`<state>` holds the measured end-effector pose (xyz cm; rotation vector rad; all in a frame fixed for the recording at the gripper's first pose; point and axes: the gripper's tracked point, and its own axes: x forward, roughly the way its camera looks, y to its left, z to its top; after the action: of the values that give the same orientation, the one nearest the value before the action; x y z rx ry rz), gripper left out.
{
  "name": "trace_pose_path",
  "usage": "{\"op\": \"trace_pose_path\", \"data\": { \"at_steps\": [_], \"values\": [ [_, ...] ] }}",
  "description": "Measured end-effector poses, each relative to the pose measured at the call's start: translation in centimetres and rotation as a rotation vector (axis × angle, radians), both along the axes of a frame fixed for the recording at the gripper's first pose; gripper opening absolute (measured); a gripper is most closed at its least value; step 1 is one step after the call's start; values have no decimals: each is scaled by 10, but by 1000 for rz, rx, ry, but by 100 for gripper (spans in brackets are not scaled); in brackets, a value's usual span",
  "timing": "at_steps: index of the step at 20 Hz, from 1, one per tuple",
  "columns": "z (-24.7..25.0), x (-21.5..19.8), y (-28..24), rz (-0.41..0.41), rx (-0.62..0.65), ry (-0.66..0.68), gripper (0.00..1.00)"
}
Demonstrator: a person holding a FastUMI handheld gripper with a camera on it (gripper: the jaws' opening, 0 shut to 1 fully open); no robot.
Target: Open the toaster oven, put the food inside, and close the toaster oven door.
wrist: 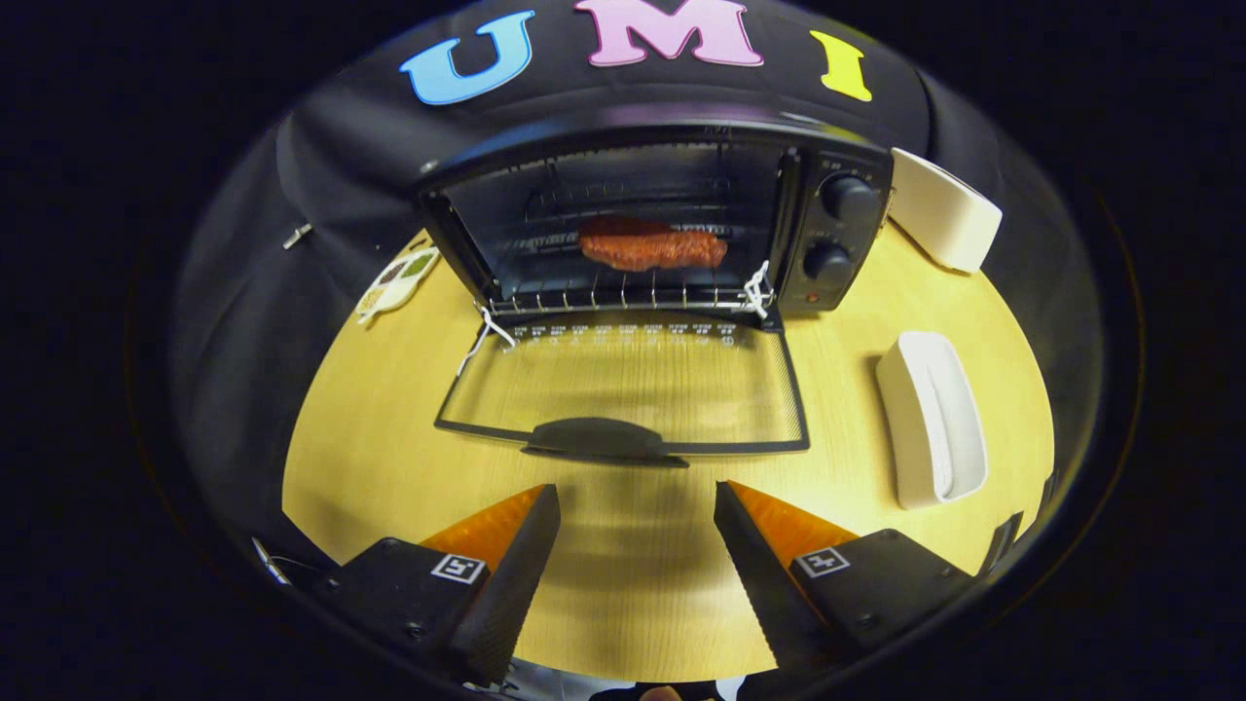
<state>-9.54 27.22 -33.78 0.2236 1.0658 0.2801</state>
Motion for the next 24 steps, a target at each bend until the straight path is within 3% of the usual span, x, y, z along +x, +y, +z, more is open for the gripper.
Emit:
{"op": "trace_pose_path", "data": {
  "at_steps": [11,14,24],
  "values": [
    [-51,17,15,-93,-137,68,99],
    [-38,20,16,-115,-153,85,98],
    [11,23,5,-96,-101,-111,98]
  ]
}}
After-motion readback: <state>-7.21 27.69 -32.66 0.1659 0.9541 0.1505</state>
